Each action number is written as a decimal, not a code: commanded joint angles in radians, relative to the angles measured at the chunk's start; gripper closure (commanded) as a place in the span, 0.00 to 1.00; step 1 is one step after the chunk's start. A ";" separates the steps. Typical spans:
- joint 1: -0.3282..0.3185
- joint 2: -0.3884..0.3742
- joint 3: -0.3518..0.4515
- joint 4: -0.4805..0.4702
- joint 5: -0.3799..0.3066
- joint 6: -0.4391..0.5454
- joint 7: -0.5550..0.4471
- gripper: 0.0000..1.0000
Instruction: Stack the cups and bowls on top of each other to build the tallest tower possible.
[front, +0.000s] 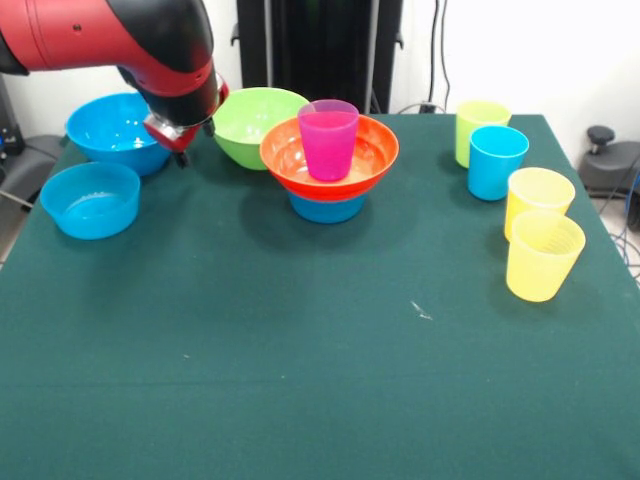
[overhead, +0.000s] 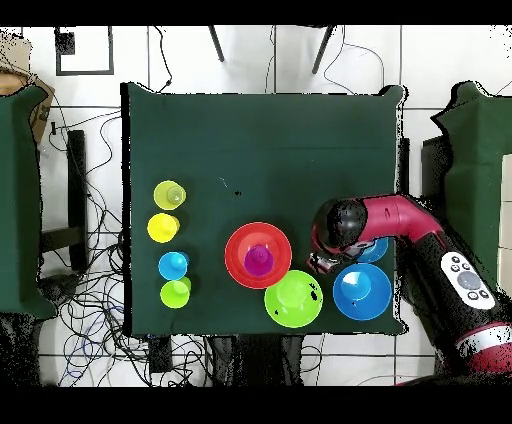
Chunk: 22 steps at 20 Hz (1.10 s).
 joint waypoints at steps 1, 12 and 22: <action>0.004 0.009 -0.071 0.072 -0.029 0.002 -0.105 0.00; -0.036 0.035 -0.080 0.115 -0.028 -0.062 -0.083 0.00; -0.093 0.079 -0.054 0.152 -0.034 -0.151 -0.075 0.00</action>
